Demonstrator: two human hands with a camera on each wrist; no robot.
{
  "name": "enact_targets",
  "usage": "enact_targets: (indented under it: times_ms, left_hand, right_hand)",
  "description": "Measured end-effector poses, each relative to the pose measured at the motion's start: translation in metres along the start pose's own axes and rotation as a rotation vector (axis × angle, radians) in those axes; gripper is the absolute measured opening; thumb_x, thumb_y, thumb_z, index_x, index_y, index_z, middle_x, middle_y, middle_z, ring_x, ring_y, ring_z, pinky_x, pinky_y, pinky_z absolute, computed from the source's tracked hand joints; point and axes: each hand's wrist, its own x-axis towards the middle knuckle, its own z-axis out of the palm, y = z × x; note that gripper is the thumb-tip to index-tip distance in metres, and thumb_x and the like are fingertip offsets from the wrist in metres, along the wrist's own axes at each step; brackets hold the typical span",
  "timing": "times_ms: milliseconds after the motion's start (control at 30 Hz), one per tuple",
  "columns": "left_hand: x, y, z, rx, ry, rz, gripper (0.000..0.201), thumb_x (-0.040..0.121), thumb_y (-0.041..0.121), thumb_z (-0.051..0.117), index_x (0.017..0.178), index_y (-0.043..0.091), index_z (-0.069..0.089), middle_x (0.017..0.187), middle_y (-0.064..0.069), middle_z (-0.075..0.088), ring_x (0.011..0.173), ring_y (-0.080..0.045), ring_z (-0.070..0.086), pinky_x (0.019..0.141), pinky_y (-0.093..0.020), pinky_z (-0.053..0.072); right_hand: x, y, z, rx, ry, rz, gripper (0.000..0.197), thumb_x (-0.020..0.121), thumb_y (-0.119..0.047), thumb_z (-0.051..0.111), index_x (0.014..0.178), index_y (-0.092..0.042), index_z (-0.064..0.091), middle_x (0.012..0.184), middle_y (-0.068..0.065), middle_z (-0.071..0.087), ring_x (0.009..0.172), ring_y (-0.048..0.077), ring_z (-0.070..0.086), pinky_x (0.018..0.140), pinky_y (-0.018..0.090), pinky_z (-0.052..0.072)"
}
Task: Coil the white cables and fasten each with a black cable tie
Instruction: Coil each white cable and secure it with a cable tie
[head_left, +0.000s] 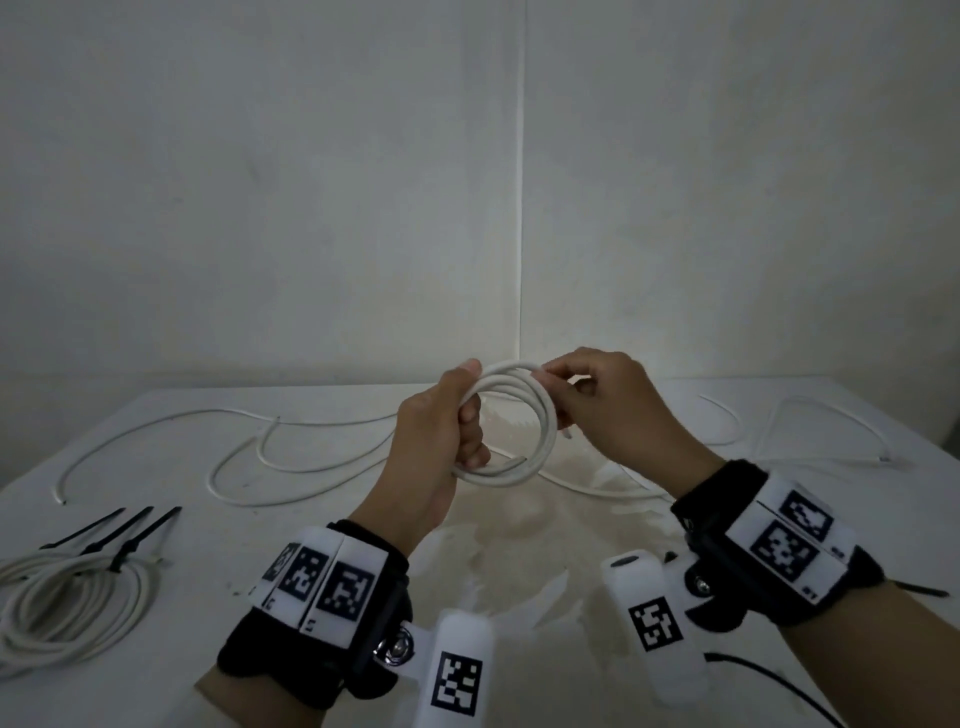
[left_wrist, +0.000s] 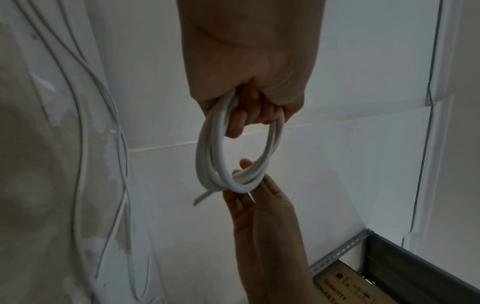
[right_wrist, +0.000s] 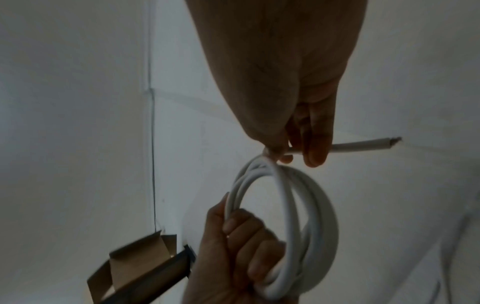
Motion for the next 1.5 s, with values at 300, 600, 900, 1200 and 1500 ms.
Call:
enact_targets:
  times_ms: [300, 600, 900, 1200, 1500]
  left_hand:
    - [0.002, -0.001, -0.003, -0.009, 0.013, 0.025, 0.045, 0.095, 0.025, 0.045, 0.053, 0.015, 0.031, 0.038, 0.008, 0.023, 0.032, -0.007, 0.019, 0.035, -0.019, 0.024]
    - [-0.001, -0.003, -0.003, -0.017, -0.021, 0.05, 0.045, 0.095, 0.026, 0.043, 0.053, 0.015, 0.032, 0.038, 0.009, 0.024, 0.033, -0.007, 0.019, 0.035, -0.018, 0.025]
    - [0.0, -0.01, -0.011, 0.04, -0.001, 0.075, 0.045, 0.094, 0.023, 0.046, 0.052, 0.015, 0.034, 0.039, 0.008, 0.026, 0.034, -0.007, 0.021, 0.036, -0.017, 0.024]
    - [0.003, -0.01, -0.008, 0.032, 0.067, 0.076, 0.04, 0.093, 0.021, 0.05, 0.055, 0.013, 0.039, 0.038, 0.009, 0.03, 0.033, -0.007, 0.024, 0.037, -0.02, 0.026]
    - [-0.002, -0.017, 0.0, 0.121, 0.069, 0.119, 0.039, 0.094, 0.026, 0.047, 0.057, 0.013, 0.044, 0.042, 0.007, 0.037, 0.034, -0.006, 0.034, 0.044, -0.022, 0.037]
  right_hand:
    - [-0.013, -0.004, 0.013, 0.327, -0.163, 0.088, 0.009, 0.086, -0.011, 0.061, 0.085, -0.018, 0.067, 0.074, 0.001, 0.068, 0.065, 0.003, 0.063, 0.067, 0.014, 0.05]
    - [-0.016, 0.0, 0.023, 0.567, -0.097, 0.127, 0.011, 0.088, -0.004, 0.056, 0.09, -0.009, 0.065, 0.076, 0.003, 0.069, 0.065, 0.005, 0.064, 0.066, 0.015, 0.051]
    - [-0.016, 0.002, 0.013, 0.775, -0.48, 0.238, 0.03, 0.076, -0.02, 0.056, 0.101, -0.005, 0.061, 0.062, 0.003, 0.065, 0.063, 0.014, 0.065, 0.068, 0.022, 0.053]
    - [-0.014, 0.003, 0.009, 0.299, -0.387, 0.084, 0.029, 0.082, 0.007, 0.059, 0.095, -0.018, 0.059, 0.078, -0.004, 0.064, 0.075, 0.009, 0.061, 0.072, 0.02, 0.05]
    - [-0.009, -0.013, 0.028, 0.413, -0.1, 0.188, 0.047, 0.096, -0.045, 0.028, 0.075, -0.01, 0.052, 0.054, -0.001, 0.037, 0.047, 0.009, 0.035, 0.05, 0.022, 0.032]
